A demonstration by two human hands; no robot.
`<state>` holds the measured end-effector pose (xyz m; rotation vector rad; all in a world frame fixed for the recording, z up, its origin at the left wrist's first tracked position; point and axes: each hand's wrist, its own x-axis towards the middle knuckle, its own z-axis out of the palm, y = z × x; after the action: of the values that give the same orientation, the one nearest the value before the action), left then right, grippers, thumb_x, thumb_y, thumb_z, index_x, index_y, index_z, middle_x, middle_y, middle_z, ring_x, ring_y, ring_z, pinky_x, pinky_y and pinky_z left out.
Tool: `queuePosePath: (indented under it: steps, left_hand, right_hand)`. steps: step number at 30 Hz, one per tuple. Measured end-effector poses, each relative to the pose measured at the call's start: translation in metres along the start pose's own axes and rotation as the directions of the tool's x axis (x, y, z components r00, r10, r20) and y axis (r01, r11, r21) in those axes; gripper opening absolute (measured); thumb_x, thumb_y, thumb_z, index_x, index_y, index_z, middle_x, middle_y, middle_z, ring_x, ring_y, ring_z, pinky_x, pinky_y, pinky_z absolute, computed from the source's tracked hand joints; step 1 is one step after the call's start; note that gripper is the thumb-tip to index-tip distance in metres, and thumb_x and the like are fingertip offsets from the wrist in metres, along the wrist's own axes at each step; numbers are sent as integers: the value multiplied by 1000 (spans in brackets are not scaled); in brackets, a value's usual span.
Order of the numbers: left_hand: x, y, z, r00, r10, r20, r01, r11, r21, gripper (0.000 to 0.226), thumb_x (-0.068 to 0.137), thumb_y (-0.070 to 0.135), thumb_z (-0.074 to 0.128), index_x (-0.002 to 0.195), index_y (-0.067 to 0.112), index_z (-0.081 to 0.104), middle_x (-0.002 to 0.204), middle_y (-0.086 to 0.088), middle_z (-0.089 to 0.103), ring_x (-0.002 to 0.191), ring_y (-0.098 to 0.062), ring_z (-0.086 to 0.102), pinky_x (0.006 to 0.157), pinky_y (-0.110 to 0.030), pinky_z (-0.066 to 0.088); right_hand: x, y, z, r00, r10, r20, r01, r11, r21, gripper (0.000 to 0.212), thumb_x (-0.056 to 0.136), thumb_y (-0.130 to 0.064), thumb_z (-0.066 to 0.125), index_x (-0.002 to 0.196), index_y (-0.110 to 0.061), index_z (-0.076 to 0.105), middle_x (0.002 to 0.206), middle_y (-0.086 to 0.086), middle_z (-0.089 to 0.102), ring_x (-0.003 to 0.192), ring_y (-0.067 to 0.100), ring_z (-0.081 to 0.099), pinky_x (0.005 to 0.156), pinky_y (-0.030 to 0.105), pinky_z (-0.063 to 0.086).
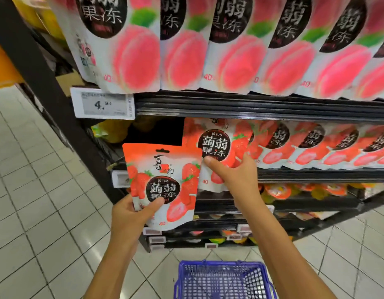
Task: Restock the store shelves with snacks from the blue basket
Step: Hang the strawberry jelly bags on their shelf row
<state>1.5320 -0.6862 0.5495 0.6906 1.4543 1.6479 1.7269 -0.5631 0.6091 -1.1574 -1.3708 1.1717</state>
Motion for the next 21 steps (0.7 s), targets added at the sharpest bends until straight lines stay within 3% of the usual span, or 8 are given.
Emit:
queuePosePath:
  steps: [7,10,12,15,17,19,21]
  left_hand:
    - [3,3,-3,1000,-13,19,13,1000,-11,28,56,26,82,84,25,79,86,-4,78,78,-19,75,59,-23,57]
    - [4,2,-4,1000,-15,21,15,1000,-4,29,54,28,83,83,26,78,85,-3,78,78,-18,75,58,-23,57]
    - [5,2,-5,1000,-11,28,11,1000,-3,31,53,30,83,84,27,79,86,-1,78,78,-17,75,58,-22,57]
    - [5,2,-6,999,-9,31,9,1000,-3,31,54,31,83,84,28,79,86,-1,78,78,-17,75,58,-23,57]
    - [5,2,-7,1000,-12,21,12,1000,-17,29,55,28,82,84,28,79,86,-1,78,78,-17,75,58,-23,57]
    - [5,1,-6,1000,-17,12,18,1000,-23,28,55,27,82,83,29,79,86,0,78,79,-16,75,57,-23,57]
    - [4,0,-4,1000,-28,11,28,999,-23,29,54,28,82,83,29,78,86,0,78,79,-16,75,56,-22,57]
  right_hand:
    - [13,-5,19,1000,23,-13,-23,999,-32,54,63,-41,87,100,-12,62,93,7,71,89,27,69,80,40,57]
    - [8,1,22,1000,-19,-19,18,998,-64,41,65,-33,88,95,-18,63,82,-2,72,77,16,70,68,30,56]
    - [5,1,22,999,-33,-29,31,997,-64,44,62,-36,85,97,-22,63,83,-7,73,77,9,70,66,23,54]
    - [8,-3,23,998,-27,-60,24,998,-60,60,54,-50,83,105,-26,60,96,-6,72,94,15,69,82,34,56]
    - [8,-5,25,996,-47,-72,43,997,-63,56,56,-49,86,102,-30,59,98,-6,71,98,17,68,89,42,56]
    - [8,-4,28,994,-85,-75,79,994,-75,48,62,-40,87,99,-30,58,95,-4,71,96,19,68,88,46,56]
    - [7,-1,31,989,-109,-96,103,992,-68,43,65,-33,86,97,-31,57,90,-10,70,92,17,68,83,41,56]
